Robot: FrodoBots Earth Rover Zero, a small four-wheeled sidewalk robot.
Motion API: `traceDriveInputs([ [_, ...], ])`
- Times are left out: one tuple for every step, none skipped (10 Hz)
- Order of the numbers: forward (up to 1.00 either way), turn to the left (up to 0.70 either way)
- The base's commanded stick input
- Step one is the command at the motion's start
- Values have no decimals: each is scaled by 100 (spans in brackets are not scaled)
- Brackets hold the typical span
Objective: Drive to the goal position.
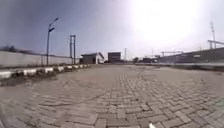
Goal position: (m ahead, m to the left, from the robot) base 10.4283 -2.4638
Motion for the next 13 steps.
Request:
traceDriveInputs([
  [100,-40],
  [100,-40],
  [100,-27],
  [100,-5],
  [100,0],
  [100,0],
  [100,0],
  [100,0],
  [100,0],
  [100,0],
  [100,0],
  [100,0],
  [100,0],
])
